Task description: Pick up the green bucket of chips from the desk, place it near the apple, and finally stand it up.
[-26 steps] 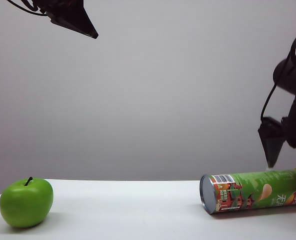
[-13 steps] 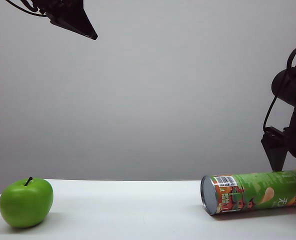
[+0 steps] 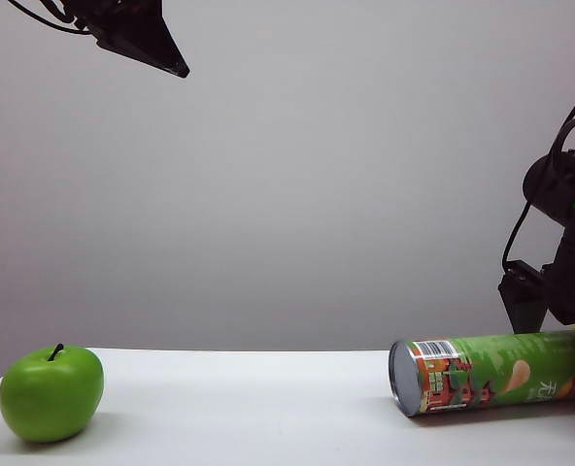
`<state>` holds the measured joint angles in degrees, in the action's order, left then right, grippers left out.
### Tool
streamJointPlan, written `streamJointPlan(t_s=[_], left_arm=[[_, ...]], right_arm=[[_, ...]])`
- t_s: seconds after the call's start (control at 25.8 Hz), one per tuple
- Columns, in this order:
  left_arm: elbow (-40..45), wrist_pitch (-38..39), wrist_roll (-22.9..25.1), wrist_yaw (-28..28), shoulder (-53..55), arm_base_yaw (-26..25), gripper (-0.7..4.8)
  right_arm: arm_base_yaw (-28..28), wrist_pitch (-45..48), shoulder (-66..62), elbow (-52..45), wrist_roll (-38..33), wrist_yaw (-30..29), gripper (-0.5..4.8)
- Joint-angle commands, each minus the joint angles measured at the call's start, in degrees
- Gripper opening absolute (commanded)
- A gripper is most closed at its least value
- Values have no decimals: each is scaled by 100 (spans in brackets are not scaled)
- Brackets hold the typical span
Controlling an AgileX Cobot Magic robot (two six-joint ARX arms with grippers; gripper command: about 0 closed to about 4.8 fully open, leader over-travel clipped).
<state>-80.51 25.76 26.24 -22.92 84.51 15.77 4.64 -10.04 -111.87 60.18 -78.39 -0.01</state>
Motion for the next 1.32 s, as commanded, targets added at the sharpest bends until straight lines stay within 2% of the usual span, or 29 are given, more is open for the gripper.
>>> streamJointPlan(t_s=[0.04, 0.08, 0.12, 0.39, 0.66, 0.78, 0.81, 0.89, 0.93, 1.01, 1.16, 1.32], left_arm=[[-35, 39, -13, -2, -13, 4, -5], [-35, 44, -13, -2, -13, 4, -5], [-35, 44, -13, -2, -13, 4, -5], [-37, 50, -13, -4, -13, 4, -5], [-35, 129, -13, -4, -13, 4, -5], [-37, 162, -13, -4, -15, 4, -4], [-37, 162, -13, -4, -24, 4, -4], [-39, 166, -20, -4, -44, 4, -4], [-37, 186, -87, -4, -83, 4, -4], [-37, 205, -199, -26, -140, 4, -4], [-37, 264, -433, -33, -269, 4, -4], [-37, 448, -444, -39, -468, 4, -4]], right_arm=[[-9, 118, 13, 4, 57, 46, 345], [-7, 122, 13, 4, 66, 48, 261], [-2, 118, 13, 4, 63, 48, 249], [-7, 376, 13, 4, 262, 26, 252], [-7, 1906, 79, 15, 1003, -243, 253], [-7, 2693, 216, 219, 1886, -717, 253], [-4, 2739, 297, 426, 2708, -1093, 253], [2, 2697, 382, 658, 3567, -1506, 252], [4, 2699, 466, 822, 4221, -1915, 252], [44, 2704, 566, 960, 4658, -2221, 252], [138, 2715, 741, 1130, 5080, -2500, 252], [428, 3036, 787, 1150, 5711, -2782, 253]])
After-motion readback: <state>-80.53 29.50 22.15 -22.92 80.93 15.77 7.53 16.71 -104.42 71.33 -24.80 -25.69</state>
